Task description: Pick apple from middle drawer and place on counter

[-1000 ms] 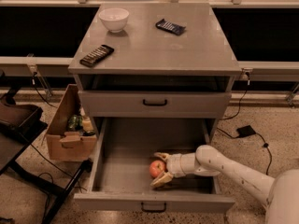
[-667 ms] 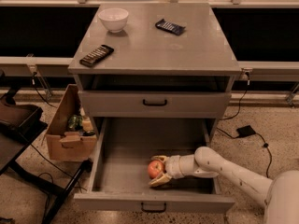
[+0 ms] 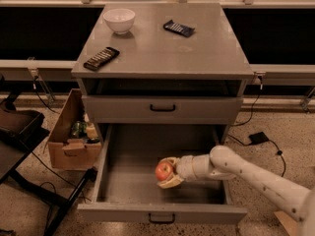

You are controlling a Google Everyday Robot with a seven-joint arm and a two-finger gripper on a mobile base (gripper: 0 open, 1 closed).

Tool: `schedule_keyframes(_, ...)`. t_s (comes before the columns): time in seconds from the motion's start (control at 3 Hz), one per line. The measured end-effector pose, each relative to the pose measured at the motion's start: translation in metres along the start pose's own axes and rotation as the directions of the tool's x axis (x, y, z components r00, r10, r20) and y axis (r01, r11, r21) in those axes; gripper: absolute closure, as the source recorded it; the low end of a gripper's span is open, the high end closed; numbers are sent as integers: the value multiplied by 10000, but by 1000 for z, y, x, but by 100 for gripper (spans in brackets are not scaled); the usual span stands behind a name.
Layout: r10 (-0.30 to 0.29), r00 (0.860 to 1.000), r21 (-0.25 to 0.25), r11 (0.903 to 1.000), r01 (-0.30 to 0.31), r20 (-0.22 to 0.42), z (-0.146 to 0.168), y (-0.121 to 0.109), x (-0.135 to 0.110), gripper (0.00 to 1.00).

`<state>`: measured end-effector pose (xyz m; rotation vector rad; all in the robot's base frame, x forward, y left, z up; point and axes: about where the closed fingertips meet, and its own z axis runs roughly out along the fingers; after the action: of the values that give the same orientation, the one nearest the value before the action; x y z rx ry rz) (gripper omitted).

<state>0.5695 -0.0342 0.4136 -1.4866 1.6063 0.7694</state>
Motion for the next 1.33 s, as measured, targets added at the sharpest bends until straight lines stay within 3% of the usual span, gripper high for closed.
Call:
schedule_keyframes(0.33, -433, 9991, -177, 9989, 434, 39, -65, -1, -79, 100)
schedule_keyframes(0.67, -520, 9986, -339, 9980, 524, 135, -127, -10, -142, 100)
schedule_keyframes(1.0, -301, 9987, -450, 9985, 320, 410, -184, -29, -192, 100)
schedule_keyframes(1.33, 202, 9982, -380, 9991, -181, 569, -234, -64, -245, 100)
